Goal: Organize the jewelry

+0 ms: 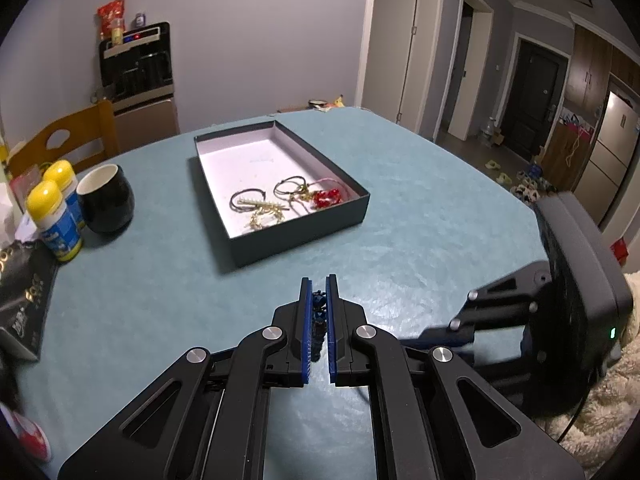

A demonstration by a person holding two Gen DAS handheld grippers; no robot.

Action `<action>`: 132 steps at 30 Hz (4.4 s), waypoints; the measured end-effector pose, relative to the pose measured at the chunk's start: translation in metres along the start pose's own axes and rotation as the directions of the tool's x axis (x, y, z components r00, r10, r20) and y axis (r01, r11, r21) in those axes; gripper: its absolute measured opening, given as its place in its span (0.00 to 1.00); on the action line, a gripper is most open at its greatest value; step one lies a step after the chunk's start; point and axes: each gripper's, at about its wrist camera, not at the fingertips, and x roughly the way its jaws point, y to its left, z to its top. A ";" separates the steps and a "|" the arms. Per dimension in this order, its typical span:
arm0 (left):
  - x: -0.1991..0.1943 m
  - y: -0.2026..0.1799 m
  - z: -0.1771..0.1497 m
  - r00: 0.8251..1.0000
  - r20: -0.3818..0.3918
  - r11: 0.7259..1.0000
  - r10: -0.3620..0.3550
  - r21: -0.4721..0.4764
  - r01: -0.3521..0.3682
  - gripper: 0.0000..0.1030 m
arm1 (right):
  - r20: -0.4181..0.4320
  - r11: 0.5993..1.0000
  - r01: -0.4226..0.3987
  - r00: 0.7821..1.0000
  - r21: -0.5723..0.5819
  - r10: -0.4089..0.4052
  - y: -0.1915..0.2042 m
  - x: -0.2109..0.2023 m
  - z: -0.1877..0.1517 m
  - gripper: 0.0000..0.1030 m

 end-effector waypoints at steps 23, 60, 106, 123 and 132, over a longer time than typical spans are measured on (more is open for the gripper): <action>0.003 0.012 0.038 0.998 0.043 0.999 0.049 0.008 -0.049 0.06 | 0.145 0.969 0.165 0.970 0.183 -0.192 -0.097 -0.032 0.051 0.07; 0.188 0.102 0.156 0.971 -0.105 0.965 0.216 -0.131 -0.229 0.06 | 0.025 0.852 0.265 0.951 0.452 -0.309 -0.209 0.092 0.153 0.07; 0.071 0.056 0.055 0.945 -0.061 0.936 0.322 -0.132 -0.327 0.91 | 0.086 0.861 0.227 0.951 0.455 -0.296 -0.164 -0.019 0.028 0.95; 0.088 0.053 0.027 0.921 0.015 0.892 0.389 -0.257 -0.372 0.92 | 0.178 0.858 0.346 0.883 0.379 -0.434 -0.130 -0.005 0.031 0.95; 0.086 0.049 0.027 0.895 0.046 0.873 0.443 -0.247 -0.420 0.94 | 0.152 0.866 0.352 0.893 0.354 -0.425 -0.132 0.009 0.037 0.95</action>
